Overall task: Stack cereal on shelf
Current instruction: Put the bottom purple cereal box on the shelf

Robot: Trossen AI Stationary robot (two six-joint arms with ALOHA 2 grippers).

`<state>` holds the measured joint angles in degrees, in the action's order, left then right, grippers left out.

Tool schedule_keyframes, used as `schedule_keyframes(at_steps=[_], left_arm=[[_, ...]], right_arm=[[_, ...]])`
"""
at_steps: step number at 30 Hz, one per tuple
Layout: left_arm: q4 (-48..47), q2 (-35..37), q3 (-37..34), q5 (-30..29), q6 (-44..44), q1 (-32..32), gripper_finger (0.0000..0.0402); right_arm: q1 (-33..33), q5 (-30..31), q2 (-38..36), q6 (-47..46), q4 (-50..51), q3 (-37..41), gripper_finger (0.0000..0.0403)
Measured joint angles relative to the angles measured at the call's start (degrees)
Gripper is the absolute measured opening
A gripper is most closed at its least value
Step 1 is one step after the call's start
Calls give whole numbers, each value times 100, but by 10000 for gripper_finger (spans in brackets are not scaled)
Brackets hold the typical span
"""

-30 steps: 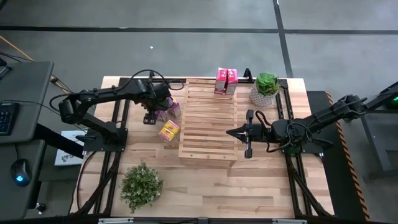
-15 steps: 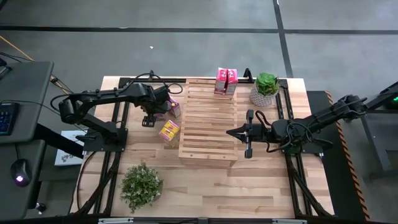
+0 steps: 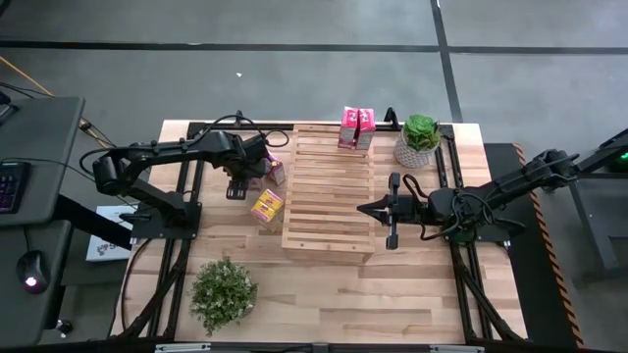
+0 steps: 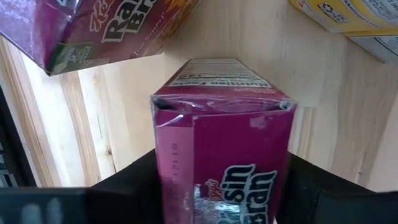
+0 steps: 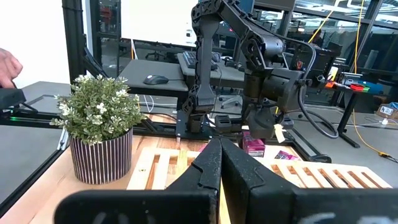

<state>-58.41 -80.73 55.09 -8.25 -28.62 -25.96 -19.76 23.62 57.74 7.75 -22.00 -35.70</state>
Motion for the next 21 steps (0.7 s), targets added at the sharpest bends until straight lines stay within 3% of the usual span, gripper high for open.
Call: schedule_keyframes(at_steps=[12,17,21], left_arm=[[-1049,0,645,-303,630,-2,177],[-1822,0,1475,-356,1172,16,177],[-2300,0,2476,-926,1660,21,177]], right_arm=[[1,1,0,0,-1,0,0],[1,0,0,0,0,0,0],[1,1,0,0,-1,0,0]])
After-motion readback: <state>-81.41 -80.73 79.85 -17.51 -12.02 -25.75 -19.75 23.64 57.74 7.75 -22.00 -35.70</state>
